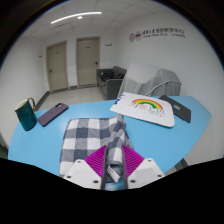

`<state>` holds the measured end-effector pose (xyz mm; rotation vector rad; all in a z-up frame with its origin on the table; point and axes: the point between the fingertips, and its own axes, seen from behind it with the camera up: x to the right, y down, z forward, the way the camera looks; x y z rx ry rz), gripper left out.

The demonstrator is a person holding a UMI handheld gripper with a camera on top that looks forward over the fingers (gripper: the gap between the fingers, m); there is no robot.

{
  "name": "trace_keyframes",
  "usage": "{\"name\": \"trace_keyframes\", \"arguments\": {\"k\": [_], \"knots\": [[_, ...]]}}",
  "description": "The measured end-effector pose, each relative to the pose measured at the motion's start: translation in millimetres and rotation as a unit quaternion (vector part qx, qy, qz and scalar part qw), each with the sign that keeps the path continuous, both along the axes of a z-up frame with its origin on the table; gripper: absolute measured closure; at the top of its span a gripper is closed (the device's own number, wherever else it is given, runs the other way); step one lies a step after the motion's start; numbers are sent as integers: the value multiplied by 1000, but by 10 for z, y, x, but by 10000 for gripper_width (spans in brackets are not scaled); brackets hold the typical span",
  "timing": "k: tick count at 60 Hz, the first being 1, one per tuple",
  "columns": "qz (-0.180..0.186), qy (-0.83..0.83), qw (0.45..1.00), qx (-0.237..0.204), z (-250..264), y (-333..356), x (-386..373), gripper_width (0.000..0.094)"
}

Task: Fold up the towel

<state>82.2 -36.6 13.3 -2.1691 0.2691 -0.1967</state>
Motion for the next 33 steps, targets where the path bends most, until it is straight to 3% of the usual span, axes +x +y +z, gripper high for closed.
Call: {"name": "trace_keyframes", "arguments": {"k": [2, 3, 4, 5, 7, 8, 9, 14, 33], "knots": [[-5, 3, 1000, 3, 28, -19, 32, 555], [-6, 4, 1000, 4, 40, -42, 58, 561], [-6, 3, 1000, 2, 61, -66, 64, 491], [-6, 3, 1000, 0, 86, -95, 67, 349], [-6, 5, 1000, 0, 164, -147, 52, 239], [-6, 7, 1000, 3, 212, -171, 33, 92], [-5, 10, 1000, 6, 266, -198, 15, 70], [4, 25, 999, 22, 565, -372, -169, 116], [34, 30, 998, 39, 1448, -1713, -773, 88]]}}
